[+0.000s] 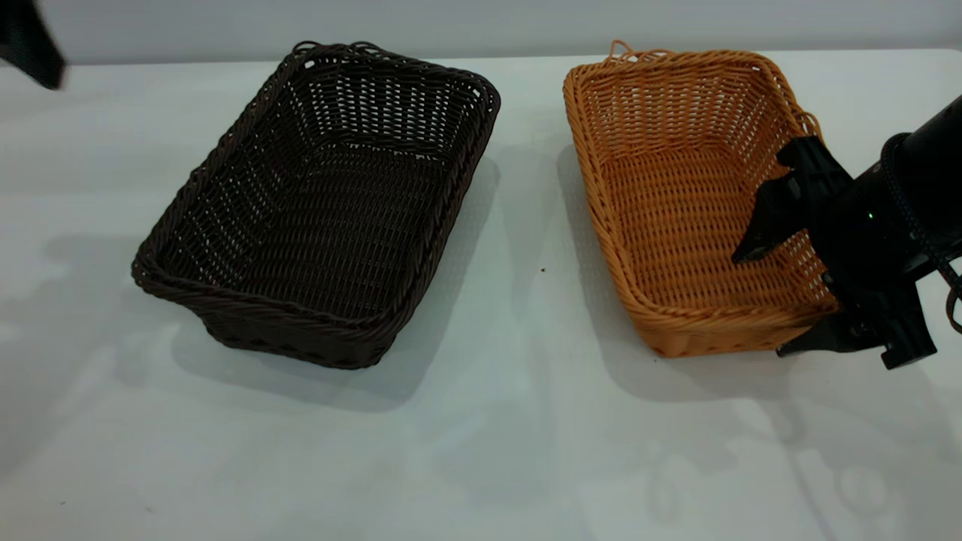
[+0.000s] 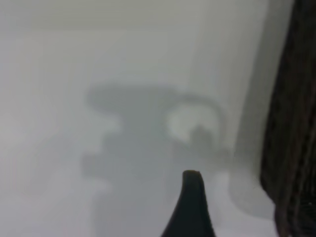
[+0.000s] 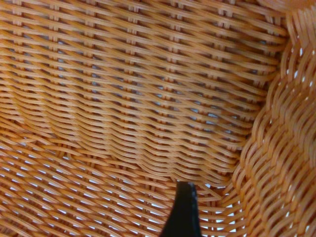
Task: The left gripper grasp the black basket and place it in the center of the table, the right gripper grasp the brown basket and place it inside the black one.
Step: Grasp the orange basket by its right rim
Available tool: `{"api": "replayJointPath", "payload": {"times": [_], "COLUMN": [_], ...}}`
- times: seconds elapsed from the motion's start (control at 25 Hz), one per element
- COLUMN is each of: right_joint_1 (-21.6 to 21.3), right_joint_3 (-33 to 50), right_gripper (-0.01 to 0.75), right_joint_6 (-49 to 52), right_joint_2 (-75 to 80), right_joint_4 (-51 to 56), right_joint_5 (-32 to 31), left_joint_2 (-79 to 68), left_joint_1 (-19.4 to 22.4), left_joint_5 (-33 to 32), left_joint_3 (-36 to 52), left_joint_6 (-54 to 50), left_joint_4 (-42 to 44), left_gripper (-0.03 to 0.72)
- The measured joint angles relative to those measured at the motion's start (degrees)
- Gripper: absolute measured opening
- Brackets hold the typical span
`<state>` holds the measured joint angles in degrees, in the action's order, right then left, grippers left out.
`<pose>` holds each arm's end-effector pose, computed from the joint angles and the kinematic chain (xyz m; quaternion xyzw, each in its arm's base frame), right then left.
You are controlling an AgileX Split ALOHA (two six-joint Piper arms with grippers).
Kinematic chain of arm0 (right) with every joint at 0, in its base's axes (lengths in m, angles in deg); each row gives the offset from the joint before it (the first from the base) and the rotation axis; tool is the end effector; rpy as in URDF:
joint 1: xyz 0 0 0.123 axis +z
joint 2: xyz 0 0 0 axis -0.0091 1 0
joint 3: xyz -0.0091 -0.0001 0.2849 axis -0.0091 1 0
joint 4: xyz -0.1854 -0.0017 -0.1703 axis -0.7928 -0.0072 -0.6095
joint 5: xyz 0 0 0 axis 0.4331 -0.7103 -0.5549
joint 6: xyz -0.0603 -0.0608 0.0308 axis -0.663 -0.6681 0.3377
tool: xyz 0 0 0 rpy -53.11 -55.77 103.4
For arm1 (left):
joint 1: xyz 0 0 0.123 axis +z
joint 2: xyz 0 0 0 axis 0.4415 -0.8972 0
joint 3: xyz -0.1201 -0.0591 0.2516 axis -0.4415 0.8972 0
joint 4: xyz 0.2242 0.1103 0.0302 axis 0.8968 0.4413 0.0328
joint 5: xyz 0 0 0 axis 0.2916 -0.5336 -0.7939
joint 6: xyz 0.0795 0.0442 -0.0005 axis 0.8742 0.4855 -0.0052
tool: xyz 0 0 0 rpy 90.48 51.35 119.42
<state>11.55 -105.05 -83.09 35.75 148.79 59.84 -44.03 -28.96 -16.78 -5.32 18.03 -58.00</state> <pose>0.2731 0.0760 0.0418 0.5785 0.7923 0.1896 0.0407 0.3413 -0.0195 0.1879 0.0198 0.9588 -0.0249 0.2824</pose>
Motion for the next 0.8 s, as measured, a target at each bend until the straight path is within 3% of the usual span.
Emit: {"api": "replayJointPath", "payload": {"times": [0.64,0.72,0.8], "right_joint_1": [0.0,0.0,0.0], "right_joint_3": [-0.1,-0.1,-0.1], "right_gripper": [0.558,0.528,0.459], "right_joint_6": [-1.5,-1.6,-1.8], "right_joint_2": [0.0,0.0,0.0], "right_joint_4": [0.0,0.0,0.0], "right_joint_5": [0.1,0.1,0.1], "left_joint_2": [-30.0,-32.1,-33.7], "left_joint_1": [-9.3,-9.6,-9.6], "left_joint_5": [-0.3,-0.2,-0.2], "left_joint_3": [-20.0,-20.2,-20.2], "left_joint_6": [1.7,1.9,1.9], "left_joint_4": [0.0,0.0,0.0], "left_gripper": [0.561,0.543,0.474]}}
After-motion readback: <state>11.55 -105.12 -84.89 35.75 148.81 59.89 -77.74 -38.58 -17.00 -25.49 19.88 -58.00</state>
